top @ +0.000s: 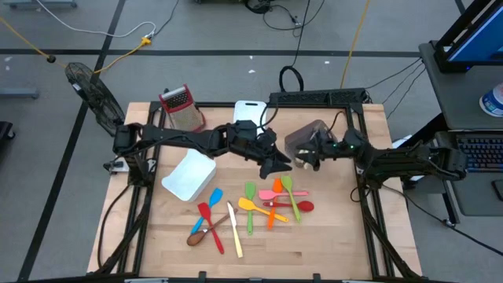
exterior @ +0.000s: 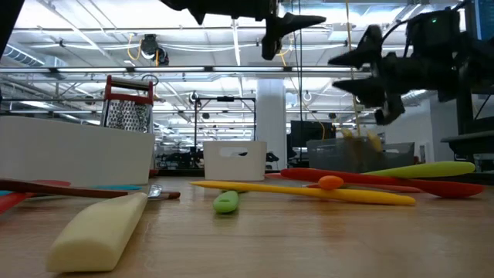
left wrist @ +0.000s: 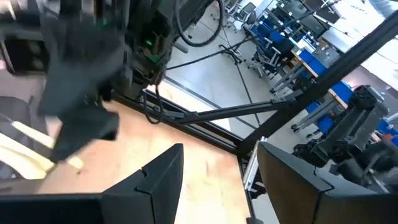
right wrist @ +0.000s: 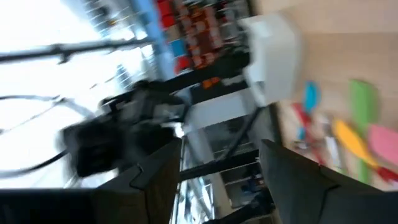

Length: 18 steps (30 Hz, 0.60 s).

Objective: Pick & Place Kitchen Items
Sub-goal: Put the yellow table knife into the black bin

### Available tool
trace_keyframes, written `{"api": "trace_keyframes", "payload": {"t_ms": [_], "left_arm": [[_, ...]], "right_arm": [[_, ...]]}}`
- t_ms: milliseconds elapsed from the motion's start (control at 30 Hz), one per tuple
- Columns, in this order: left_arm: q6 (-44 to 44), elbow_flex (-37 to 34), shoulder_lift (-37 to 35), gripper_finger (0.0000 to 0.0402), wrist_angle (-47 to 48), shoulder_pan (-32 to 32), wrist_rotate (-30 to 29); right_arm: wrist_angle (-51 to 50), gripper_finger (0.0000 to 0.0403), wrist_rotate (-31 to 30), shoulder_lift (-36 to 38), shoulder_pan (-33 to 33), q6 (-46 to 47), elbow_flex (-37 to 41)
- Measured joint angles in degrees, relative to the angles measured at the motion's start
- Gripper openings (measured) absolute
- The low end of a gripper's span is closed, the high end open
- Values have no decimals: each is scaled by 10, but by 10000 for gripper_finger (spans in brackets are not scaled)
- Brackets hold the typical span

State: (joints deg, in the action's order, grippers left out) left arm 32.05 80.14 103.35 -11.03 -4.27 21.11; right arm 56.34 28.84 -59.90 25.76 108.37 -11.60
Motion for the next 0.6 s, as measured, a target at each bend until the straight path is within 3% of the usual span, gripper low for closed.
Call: {"api": "trace_keyframes", "payload": {"t_ms": [267, 467, 600], "left_arm": [[-1, 0, 0, 209, 17, 33, 76], [2, 0, 0, 209, 82, 69, 77], [70, 0, 0, 209, 163, 93, 50]], "right_arm": [[127, 215, 23, 4, 0, -99, 0], [165, 215, 29, 11, 0, -175, 0], [172, 215, 29, 24, 0, -203, 0]]}}
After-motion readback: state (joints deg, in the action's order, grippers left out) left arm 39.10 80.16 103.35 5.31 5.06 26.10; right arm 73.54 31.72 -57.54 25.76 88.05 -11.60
